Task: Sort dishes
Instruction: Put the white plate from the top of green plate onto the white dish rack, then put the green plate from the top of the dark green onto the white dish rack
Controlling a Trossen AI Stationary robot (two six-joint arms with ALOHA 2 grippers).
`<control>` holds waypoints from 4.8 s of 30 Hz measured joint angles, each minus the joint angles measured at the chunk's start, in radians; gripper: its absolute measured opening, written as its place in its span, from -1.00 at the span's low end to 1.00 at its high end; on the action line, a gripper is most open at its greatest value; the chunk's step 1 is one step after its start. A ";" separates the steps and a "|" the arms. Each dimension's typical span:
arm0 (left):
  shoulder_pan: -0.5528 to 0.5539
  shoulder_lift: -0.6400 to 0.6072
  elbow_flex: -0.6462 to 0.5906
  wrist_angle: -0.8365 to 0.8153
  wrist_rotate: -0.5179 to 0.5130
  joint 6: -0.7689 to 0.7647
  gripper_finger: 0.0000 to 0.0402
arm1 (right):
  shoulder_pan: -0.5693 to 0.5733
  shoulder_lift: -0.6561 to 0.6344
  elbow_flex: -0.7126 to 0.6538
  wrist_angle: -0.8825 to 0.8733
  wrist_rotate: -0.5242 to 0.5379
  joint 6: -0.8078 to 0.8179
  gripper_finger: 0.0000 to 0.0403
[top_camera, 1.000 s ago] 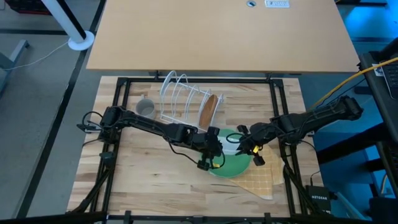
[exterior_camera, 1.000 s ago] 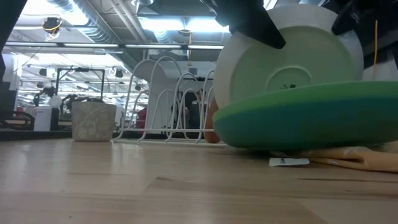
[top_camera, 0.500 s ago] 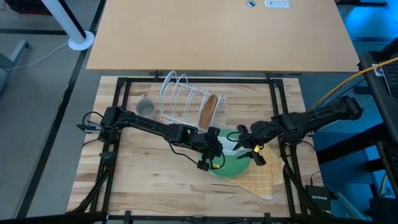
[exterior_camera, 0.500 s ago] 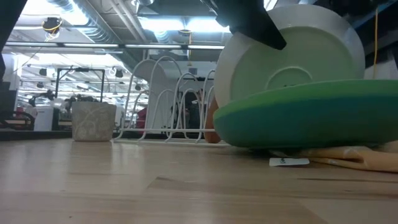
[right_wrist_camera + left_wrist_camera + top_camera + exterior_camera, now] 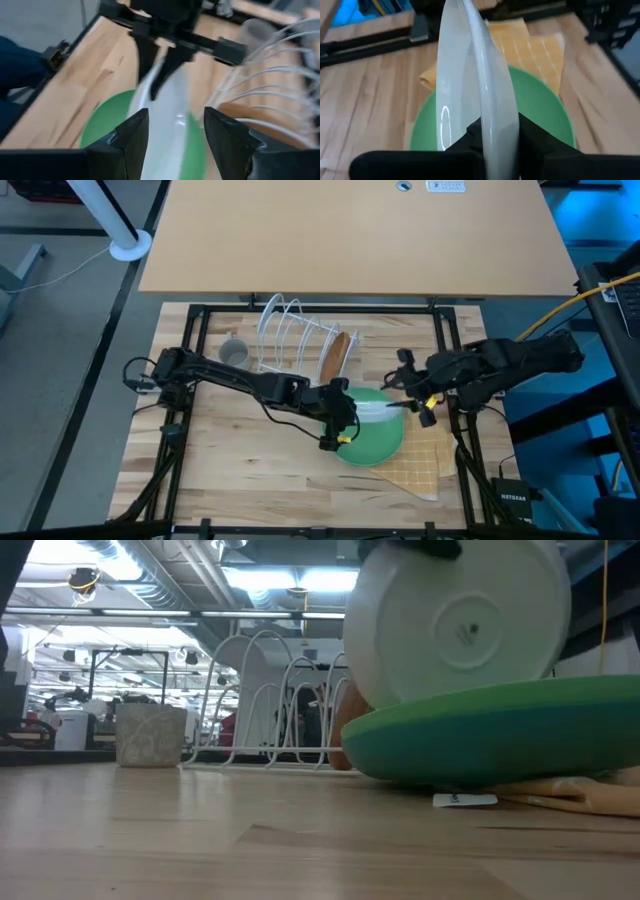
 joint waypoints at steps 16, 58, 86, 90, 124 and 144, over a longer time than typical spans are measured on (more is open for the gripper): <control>0.007 -0.174 0.000 0.003 -0.147 -0.304 -0.76 | 0.000 0.000 0.249 -0.189 0.383 -0.106 -0.03; 0.260 -0.334 -0.154 -0.248 -0.404 -0.775 -0.76 | 0.000 0.001 0.074 -0.262 0.688 -0.117 -0.03; 0.283 -0.319 -0.431 -0.046 -0.391 -0.778 -0.58 | 0.000 0.002 0.009 -0.221 0.661 -0.084 -0.03; 0.284 -0.316 -0.432 -0.017 -0.392 -0.730 -0.47 | 0.000 0.002 0.009 -0.218 0.656 -0.084 -0.03; 0.239 -0.401 -0.383 0.233 -0.292 -0.275 -0.17 | 0.000 0.048 0.009 -0.269 0.121 0.045 -0.03; -0.170 -0.182 -0.386 0.171 -0.032 -0.005 -0.17 | 0.001 0.254 0.009 -0.239 0.007 0.214 -0.03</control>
